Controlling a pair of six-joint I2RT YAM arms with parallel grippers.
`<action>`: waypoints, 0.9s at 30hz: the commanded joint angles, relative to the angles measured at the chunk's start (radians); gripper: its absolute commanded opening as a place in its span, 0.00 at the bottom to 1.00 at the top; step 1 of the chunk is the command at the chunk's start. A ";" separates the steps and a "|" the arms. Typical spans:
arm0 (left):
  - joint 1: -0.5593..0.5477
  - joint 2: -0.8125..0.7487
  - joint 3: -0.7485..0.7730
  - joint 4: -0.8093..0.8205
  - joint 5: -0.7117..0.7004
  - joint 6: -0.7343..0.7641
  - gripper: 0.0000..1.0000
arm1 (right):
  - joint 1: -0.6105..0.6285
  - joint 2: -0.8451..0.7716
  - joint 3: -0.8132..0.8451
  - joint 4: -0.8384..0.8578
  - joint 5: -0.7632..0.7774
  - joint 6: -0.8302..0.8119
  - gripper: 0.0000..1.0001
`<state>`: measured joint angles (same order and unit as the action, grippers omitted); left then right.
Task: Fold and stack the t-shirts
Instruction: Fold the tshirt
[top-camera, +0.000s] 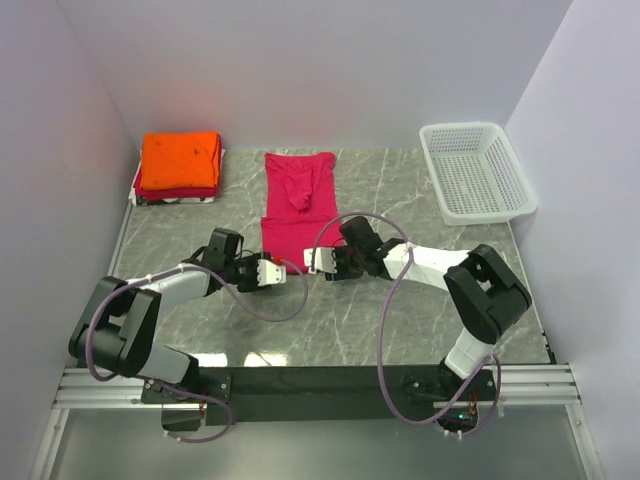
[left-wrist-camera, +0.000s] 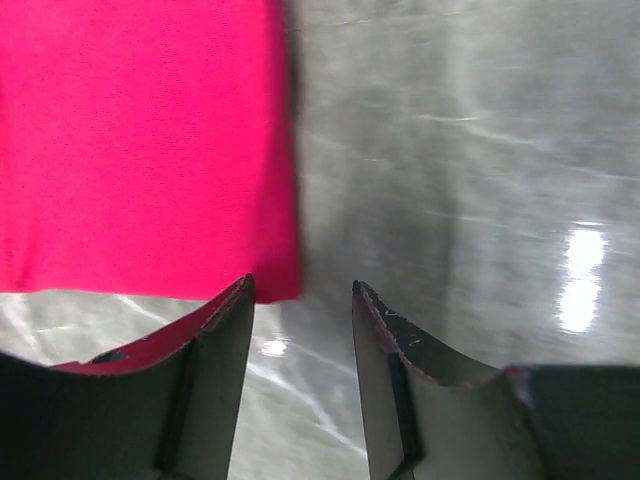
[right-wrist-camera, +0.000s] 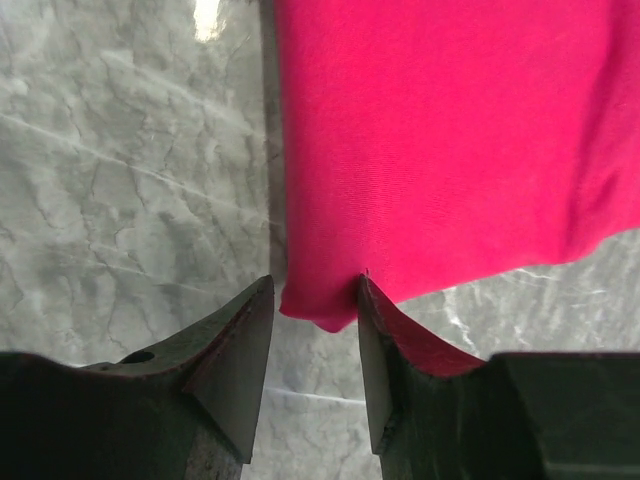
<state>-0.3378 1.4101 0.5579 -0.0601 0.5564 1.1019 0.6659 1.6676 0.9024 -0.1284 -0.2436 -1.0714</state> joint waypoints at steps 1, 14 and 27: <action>-0.004 0.039 0.045 0.040 -0.029 0.032 0.49 | 0.008 0.018 -0.008 0.029 0.018 -0.028 0.45; -0.012 0.070 0.082 -0.047 -0.006 0.098 0.04 | 0.008 0.037 0.012 -0.008 0.035 -0.035 0.00; -0.039 -0.206 0.038 -0.320 0.094 0.118 0.01 | 0.032 -0.227 -0.025 -0.232 -0.037 0.100 0.00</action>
<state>-0.3569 1.2903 0.6220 -0.2729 0.5903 1.1896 0.6777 1.5158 0.8951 -0.2729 -0.2489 -1.0210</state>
